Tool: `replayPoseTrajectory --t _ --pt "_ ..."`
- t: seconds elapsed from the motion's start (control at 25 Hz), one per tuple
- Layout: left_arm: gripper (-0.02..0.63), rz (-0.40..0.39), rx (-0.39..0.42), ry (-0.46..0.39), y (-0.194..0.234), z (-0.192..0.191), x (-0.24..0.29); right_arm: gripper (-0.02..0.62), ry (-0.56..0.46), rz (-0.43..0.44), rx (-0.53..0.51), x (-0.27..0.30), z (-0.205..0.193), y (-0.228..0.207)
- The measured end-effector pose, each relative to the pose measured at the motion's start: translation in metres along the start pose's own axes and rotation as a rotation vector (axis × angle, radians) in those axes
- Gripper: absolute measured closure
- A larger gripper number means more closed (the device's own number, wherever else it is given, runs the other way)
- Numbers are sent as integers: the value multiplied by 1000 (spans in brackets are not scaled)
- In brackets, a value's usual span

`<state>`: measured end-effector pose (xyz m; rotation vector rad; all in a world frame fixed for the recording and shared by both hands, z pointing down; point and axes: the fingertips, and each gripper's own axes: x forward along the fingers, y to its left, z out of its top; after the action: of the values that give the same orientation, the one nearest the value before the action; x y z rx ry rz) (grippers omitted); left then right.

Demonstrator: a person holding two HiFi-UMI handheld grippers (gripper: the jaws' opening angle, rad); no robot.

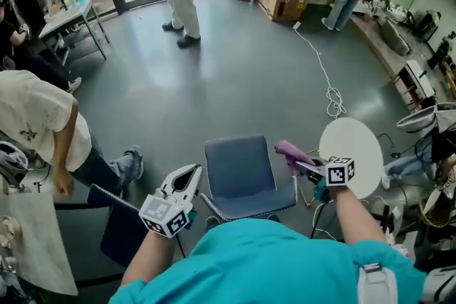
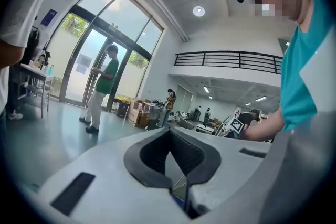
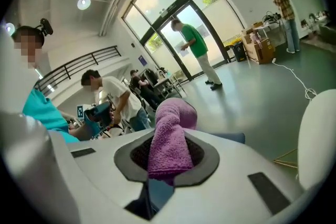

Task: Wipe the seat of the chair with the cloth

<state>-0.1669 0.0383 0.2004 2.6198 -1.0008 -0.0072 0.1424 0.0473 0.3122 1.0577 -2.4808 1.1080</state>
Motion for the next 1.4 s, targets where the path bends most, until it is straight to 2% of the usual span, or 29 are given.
replayPoseTrajectory --t 0.12,0.28,0.52,0.72,1.04,1.4 --pt "618 9 15 -50 -16 32 4 537 -108 54 -2 -11 34 22" --pt "617 17 16 -75 -70 47 24 537 -226 130 -47 -56 80 42" --pt "617 50 46 -140 -114 94 51 537 -322 195 -153 -108 160 71" --pt "617 81 83 -171 -133 116 49 537 -428 278 -185 -137 197 98" --pt "617 113 115 -227 -136 132 19 538 -528 342 -248 -154 216 139" --pt "617 80 115 -226 -141 145 20 540 -519 258 -248 -159 211 132"
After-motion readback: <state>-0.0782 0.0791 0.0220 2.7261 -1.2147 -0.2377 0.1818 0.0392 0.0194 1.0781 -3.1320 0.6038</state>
